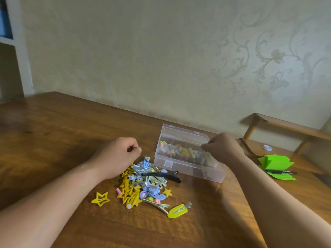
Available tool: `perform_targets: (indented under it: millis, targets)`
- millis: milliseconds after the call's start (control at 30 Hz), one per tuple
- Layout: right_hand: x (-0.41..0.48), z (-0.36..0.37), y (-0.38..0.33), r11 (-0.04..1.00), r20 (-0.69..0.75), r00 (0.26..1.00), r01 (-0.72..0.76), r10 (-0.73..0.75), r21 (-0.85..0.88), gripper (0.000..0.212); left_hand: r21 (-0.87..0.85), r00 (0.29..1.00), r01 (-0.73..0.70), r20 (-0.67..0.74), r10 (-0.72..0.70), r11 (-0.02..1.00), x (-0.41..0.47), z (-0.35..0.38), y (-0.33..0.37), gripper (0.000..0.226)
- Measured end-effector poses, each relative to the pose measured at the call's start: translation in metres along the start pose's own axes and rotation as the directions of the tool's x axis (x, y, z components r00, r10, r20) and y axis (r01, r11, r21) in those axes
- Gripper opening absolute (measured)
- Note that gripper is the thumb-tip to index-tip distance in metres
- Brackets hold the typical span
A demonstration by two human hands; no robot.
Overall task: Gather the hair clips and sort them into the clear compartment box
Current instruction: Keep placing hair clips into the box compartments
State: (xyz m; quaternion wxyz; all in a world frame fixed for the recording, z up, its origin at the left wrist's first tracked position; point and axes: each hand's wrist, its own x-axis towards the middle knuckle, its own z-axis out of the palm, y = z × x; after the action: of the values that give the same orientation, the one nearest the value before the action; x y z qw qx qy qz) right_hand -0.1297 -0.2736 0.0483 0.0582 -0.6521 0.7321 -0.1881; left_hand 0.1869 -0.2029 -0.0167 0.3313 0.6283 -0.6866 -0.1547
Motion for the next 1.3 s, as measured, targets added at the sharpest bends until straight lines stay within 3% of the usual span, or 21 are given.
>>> perform_targets:
  millis: [200,300,433,600,700,800,900,1067,1300]
  targets:
    - [-0.028,-0.008,0.003,0.985,-0.111,0.993,0.059,-0.042,0.159,0.029,0.016,1.0,0.007,-0.013,-0.007,1.0,-0.003,-0.001,0.001,0.026]
    - [-0.048,-0.008,-0.002,0.936,-0.221,0.967,0.192,-0.129,0.294,0.028,0.021,1.0,0.003,-0.017,-0.003,1.0,-0.004,-0.002,0.004,0.026]
    - [-0.062,-0.003,-0.013,0.884,-0.244,0.921,0.367,-0.302,0.289,0.025,0.033,1.0,-0.001,-0.005,0.001,0.999,-0.004,-0.004,0.006,0.026]
    - [-0.085,-0.003,-0.032,0.802,-0.128,0.843,0.537,-0.523,0.261,0.02,0.048,1.0,0.007,0.0,-0.007,0.999,-0.005,-0.005,0.007,0.024]
    - [-0.095,-0.008,-0.04,0.778,0.068,0.791,0.576,-0.608,0.251,0.013,0.042,1.0,0.009,0.011,-0.01,0.999,-0.005,-0.006,0.008,0.023]
    - [-0.103,-0.015,-0.044,0.751,0.289,0.693,0.626,-0.66,0.213,0.003,0.039,1.0,0.009,0.006,-0.01,0.999,-0.005,-0.006,0.007,0.023]
    - [-0.108,-0.012,-0.045,0.743,0.427,0.635,0.653,-0.644,0.149,0.008,0.031,1.0,0.007,0.004,-0.007,1.0,-0.004,-0.005,0.005,0.022]
    - [-0.113,-0.01,-0.049,0.746,0.46,0.639,0.66,-0.617,0.083,0.009,0.011,1.0,0.001,0.007,-0.001,1.0,-0.003,-0.004,0.004,0.023]
    - [-0.128,-0.004,-0.067,0.705,0.399,0.682,0.7,-0.612,-0.116,0.016,-0.005,1.0,-0.005,0.014,0.005,1.0,-0.003,-0.004,0.005,0.022]
